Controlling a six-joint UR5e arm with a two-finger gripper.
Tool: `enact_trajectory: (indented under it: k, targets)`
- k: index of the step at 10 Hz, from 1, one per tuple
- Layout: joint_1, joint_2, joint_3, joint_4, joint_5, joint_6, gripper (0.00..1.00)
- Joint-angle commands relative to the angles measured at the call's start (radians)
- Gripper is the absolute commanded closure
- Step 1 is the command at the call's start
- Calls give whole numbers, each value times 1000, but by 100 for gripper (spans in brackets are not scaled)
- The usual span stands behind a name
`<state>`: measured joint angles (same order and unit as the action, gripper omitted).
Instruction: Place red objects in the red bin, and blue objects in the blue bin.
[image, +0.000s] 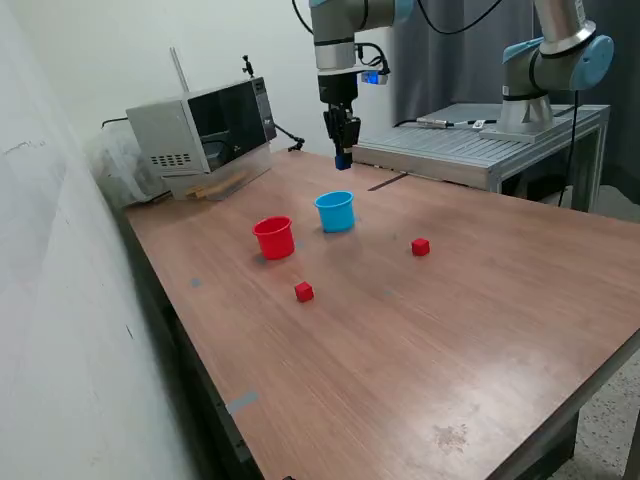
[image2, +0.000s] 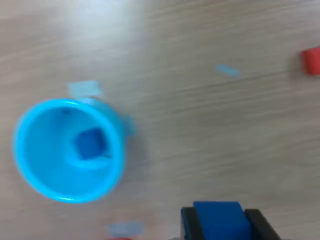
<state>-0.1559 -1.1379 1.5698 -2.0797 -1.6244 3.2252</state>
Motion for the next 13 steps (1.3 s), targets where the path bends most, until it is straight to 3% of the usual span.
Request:
enact_trajectory:
  k: [1,3,8,9,13]
  targets:
    - [-97,1,22,-5,1,-50,100]
    - [-143,30,44,-16,1,-56,100]
    - [-152,64,70,-68,0,-58,100]
    - [-152,64,70,-68,0,-59,0]
    - [-151,63,70,-65,-3,-61,0]
